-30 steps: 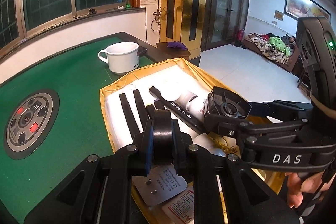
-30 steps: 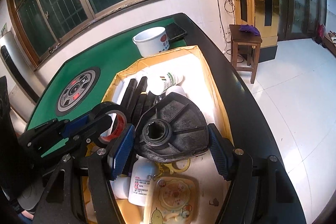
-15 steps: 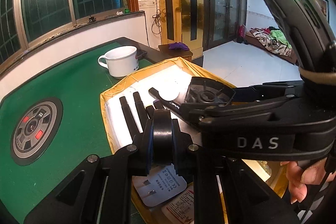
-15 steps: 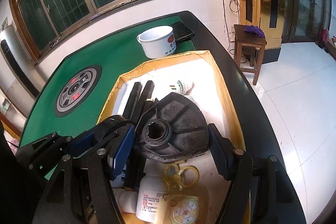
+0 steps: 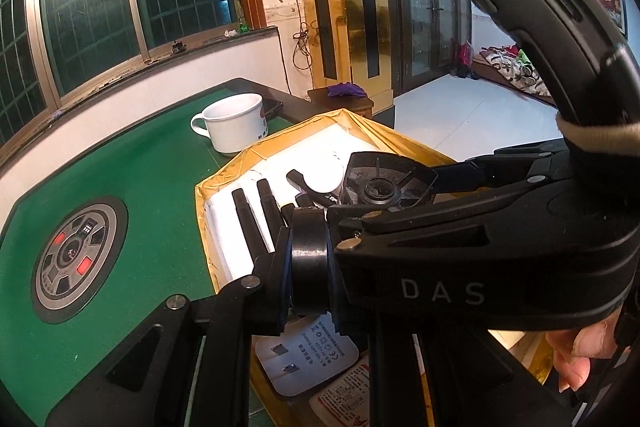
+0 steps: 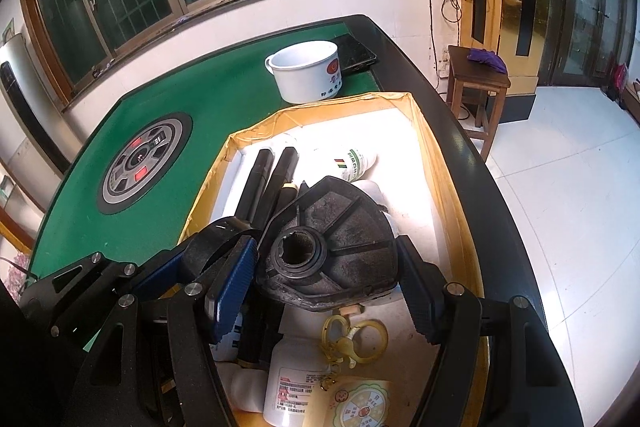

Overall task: Organize rigid objects
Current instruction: 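Carry the tape roll and black holder over the tray and lower them with both grippers, then open both grippers to release the tape and holder in the tray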

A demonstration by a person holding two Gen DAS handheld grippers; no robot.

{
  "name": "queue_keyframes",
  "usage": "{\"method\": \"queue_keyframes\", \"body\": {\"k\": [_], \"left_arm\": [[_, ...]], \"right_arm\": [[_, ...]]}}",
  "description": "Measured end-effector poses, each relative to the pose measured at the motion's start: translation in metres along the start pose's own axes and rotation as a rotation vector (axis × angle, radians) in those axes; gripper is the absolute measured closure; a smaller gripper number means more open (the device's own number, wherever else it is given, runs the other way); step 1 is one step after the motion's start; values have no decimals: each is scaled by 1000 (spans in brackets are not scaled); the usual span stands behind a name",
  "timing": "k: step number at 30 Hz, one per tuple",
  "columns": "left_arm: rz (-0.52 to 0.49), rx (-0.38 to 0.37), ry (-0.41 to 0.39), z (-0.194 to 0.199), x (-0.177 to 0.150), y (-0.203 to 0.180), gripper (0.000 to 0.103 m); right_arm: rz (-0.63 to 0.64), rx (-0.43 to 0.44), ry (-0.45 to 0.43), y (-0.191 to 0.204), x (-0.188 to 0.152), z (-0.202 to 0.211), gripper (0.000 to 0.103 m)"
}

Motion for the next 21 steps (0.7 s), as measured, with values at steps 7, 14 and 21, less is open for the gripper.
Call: {"method": "queue_keyframes", "body": {"k": [7, 14, 21], "left_arm": [[-1, 4, -3, 0, 0, 1, 90], [2, 13, -1, -1, 0, 2, 84], [33, 44, -31, 7, 4, 10, 51]], "right_arm": [[6, -11, 6, 1, 0, -2, 39], [12, -29, 15, 3, 0, -2, 38], [26, -79, -23, 6, 2, 14, 38]]}}
Point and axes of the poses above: each gripper's, at about its wrist camera, not at the fingertips, and z roughly against the way its jaws point, y to its left, x to its top, the point moved 4 cm from there along -z, roughly the way its jaws point, and after that the axes turned 3 degrees about y, right-handed, at the moved point
